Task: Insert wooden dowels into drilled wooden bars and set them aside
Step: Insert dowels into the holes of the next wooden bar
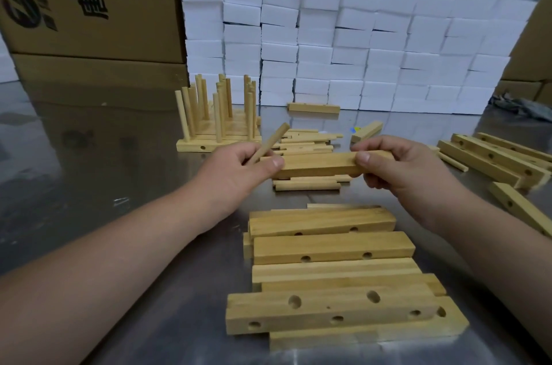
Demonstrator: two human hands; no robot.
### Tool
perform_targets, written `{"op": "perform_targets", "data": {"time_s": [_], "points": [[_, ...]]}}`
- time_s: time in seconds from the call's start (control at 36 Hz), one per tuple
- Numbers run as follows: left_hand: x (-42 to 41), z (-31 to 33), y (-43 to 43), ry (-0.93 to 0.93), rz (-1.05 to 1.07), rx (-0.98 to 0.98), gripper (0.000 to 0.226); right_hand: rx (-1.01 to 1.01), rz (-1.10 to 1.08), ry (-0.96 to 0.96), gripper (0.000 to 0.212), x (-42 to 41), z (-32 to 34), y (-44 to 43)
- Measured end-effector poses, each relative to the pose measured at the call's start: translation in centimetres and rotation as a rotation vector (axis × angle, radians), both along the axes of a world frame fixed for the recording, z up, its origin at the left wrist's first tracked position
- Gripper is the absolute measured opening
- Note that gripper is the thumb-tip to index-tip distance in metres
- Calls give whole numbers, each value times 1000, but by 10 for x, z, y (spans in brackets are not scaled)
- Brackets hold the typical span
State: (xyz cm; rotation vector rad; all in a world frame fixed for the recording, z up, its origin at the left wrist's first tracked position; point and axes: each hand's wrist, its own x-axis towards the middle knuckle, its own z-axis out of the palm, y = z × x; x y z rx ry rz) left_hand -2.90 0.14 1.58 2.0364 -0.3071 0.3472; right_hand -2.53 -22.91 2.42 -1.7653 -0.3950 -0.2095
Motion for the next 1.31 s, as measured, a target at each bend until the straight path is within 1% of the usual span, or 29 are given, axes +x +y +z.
{"op": "perform_targets", "data": {"time_s": [0.06,0.14,0.17,0.19,0.25,0.28,0.33,0.36,0.39,0.44,0.47,0.53,0.61,0.64,0.72,0.78,0.92,1.11,1.22,1.31], "points": [[0,1,-1,-5,-22,-63,9,12,-2,4,5,0,1,1],[-1,4,-1,-12,-89,-197,1,35,3,7,34,-2,2,2],[-1,4,-1,-21,-97,-213,1,44,4,14,39,-3,3,3],[-2,5,-1,-31,-98,-219,3,46,6,24,40,-4,4,4],[-2,4,-1,-44,-85,-225,5,3,-8,26,35,-6,5,5],[-2,4,-2,-50,-74,-234,4,-57,-29,5,33,-7,6,6],[-2,5,-2,-67,-55,-279,4,-191,-64,-57,37,-10,7,7],[-2,5,-2,-71,-46,-297,4,-221,-68,-80,37,-12,8,8],[-2,6,-3,-71,-36,-307,5,-226,-68,-91,32,-13,9,8],[-1,6,-3,-67,-28,-313,7,-227,-65,-87,15,-13,9,8],[-2,6,-4,-65,-28,-314,9,-225,-66,-84,12,-12,8,7],[-2,7,-7,-47,-39,-347,13,-188,-76,-88,11,-13,7,6],[-2,12,-7,23,-53,-477,12,-137,-125,-105,24,-14,8,6],[-2,12,-6,21,-33,-460,14,-98,-127,-98,25,-14,9,5],[0,7,-7,-21,34,-277,21,18,-108,-33,22,-13,11,4],[1,4,-8,-43,73,-207,21,49,-96,-14,23,-12,11,5],[-3,4,-6,-142,115,-104,26,80,-72,20,24,-13,11,8],[-2,3,-5,-172,103,-137,23,23,27,23,27,-16,10,8],[-2,2,-3,-208,106,-163,22,36,63,36,37,-15,11,8],[-1,1,-2,-231,103,-149,23,49,76,51,34,-14,12,7]]}}
